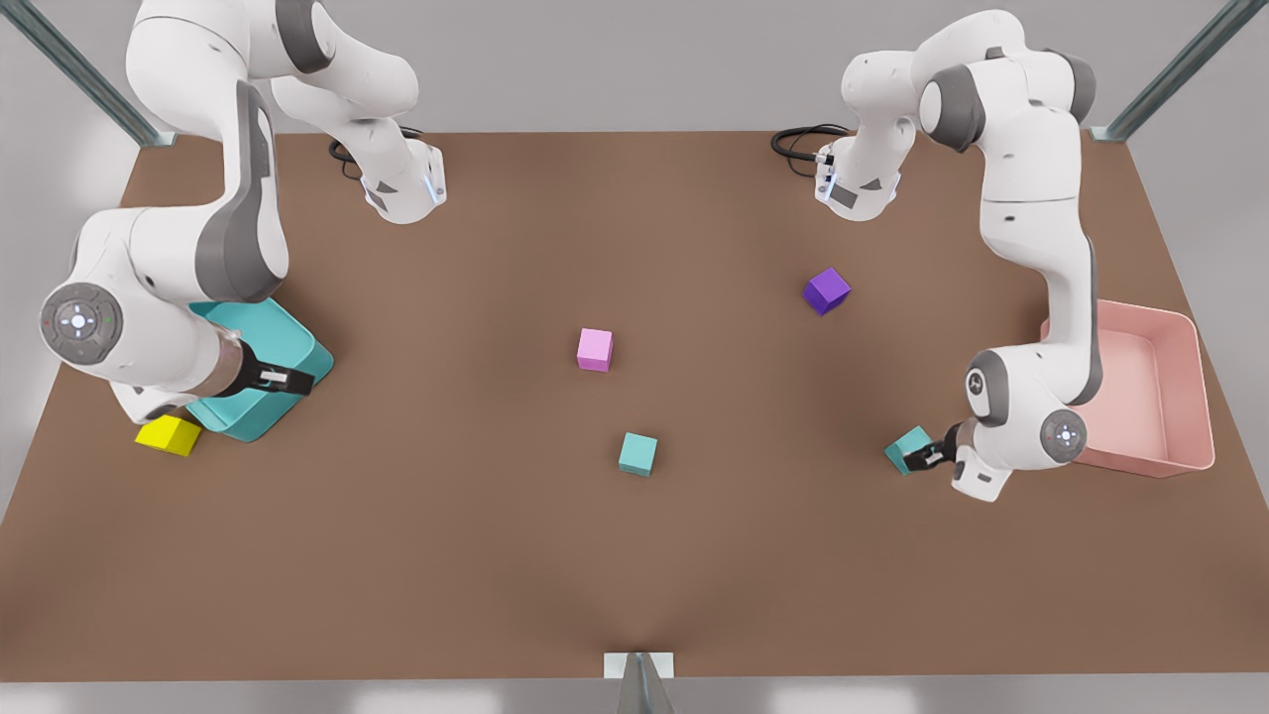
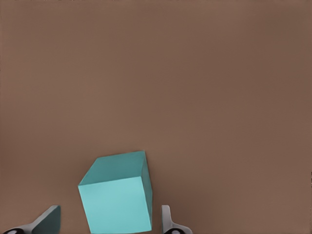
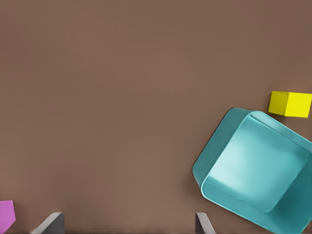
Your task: Stack the two blue cubes on top of each other
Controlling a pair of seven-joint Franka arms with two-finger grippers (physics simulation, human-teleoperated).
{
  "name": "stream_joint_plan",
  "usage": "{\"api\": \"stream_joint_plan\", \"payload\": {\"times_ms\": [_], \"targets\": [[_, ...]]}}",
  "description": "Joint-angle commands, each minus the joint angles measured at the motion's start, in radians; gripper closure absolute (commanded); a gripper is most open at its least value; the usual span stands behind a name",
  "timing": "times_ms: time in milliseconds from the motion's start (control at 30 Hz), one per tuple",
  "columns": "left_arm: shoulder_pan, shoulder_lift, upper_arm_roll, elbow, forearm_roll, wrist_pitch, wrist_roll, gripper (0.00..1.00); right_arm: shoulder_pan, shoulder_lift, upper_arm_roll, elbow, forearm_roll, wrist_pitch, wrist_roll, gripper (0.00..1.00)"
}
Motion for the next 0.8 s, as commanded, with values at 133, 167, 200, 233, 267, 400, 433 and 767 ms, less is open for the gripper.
{"api": "stream_joint_plan", "payload": {"times_ms": [133,167,200,233,267,400,433,767], "targets": [[0.001,0.048,0.0,-0.002,-0.001,0.055,-0.288,0.0,-0.001,0.001,0.001,-0.009,0.002,-0.028,-0.256,0.0],[0.001,0.057,0.0,-0.002,-0.001,0.055,-0.287,0.0,0.001,0.001,0.001,-0.009,0.002,-0.028,-0.258,0.0],[0.001,0.07,0.0,-0.002,-0.001,0.056,-0.288,0.0,0.0,0.003,0.001,-0.009,0.002,-0.028,-0.258,0.0],[0.003,0.08,0.0,-0.002,0.001,0.056,-0.288,0.0,-0.001,0.004,0.001,-0.009,0.001,-0.028,-0.258,0.0],[0.001,0.094,0.0,-0.002,0.001,0.058,-0.287,0.0,-0.001,0.004,0.001,-0.009,0.001,-0.028,-0.258,0.0],[0.001,0.116,0.0,-0.002,0.001,0.059,-0.287,0.0,-0.001,0.01,0.001,-0.009,0.007,-0.026,-0.259,0.0],[0.001,0.116,0.0,-0.002,0.001,0.059,-0.287,0.0,-0.001,0.01,0.001,-0.009,0.01,-0.026,-0.259,0.0],[-0.031,0.005,-0.044,0.013,0.005,-0.007,-0.288,0.55,-0.003,0.019,0.001,-0.009,0.017,-0.025,-0.259,0.0]]}}
